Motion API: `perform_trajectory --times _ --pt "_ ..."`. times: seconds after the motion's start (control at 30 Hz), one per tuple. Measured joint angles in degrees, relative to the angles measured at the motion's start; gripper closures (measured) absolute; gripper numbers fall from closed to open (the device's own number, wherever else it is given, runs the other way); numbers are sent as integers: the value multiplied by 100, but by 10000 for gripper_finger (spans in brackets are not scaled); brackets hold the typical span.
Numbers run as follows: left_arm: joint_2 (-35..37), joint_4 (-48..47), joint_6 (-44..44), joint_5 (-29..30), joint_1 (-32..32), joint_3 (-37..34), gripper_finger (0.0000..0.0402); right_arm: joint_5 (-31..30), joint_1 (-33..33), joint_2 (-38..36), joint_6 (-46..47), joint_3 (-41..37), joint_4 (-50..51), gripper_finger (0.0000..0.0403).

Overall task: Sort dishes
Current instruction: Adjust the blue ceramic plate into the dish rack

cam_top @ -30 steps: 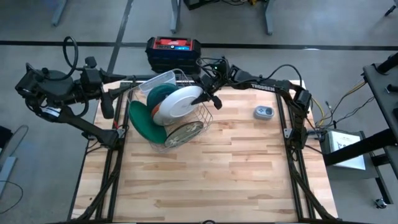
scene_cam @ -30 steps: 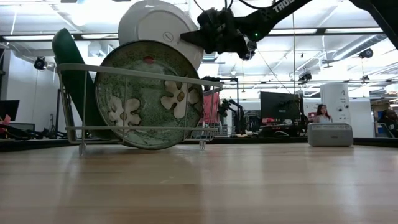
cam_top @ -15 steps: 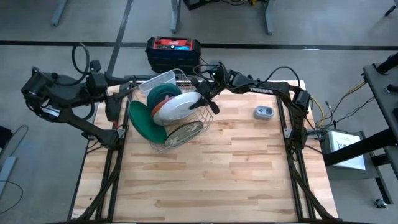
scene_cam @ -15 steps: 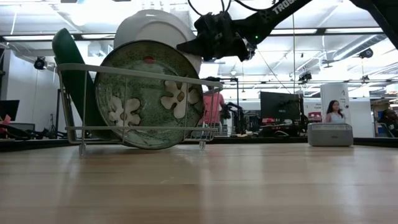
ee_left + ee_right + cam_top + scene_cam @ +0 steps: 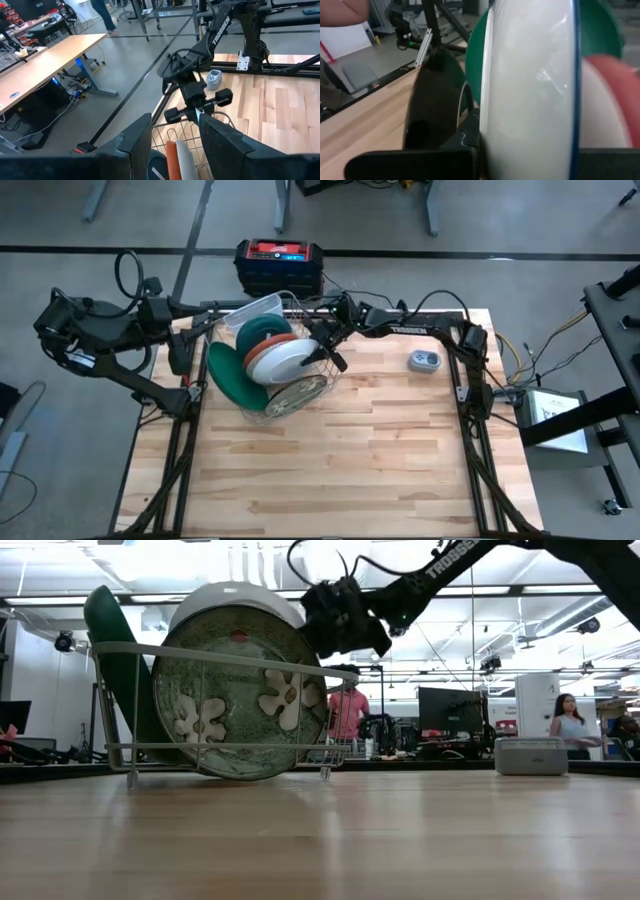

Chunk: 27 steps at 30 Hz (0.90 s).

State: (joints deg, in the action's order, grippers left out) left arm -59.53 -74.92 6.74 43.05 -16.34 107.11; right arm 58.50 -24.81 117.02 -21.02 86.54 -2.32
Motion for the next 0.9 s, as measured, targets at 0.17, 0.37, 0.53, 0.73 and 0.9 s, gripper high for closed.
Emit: perform_trajectory --times 0.17,0.37,0.53,0.73,0.9 --pt "22 -8 0 0 -2 0 247 -26 6 185 7 3 -8 377" --pt "51 -16 0 0 -2 0 247 -76 17 404 -6 7 -12 377" --pt "64 -19 -12 2 1 0 247 -275 59 452 -136 9 -28 377" --pt "64 -22 -19 11 -1 0 247 -329 96 571 -174 31 -11 377" --pt "65 -22 -20 13 -1 0 247 -563 147 592 -220 31 -8 377"
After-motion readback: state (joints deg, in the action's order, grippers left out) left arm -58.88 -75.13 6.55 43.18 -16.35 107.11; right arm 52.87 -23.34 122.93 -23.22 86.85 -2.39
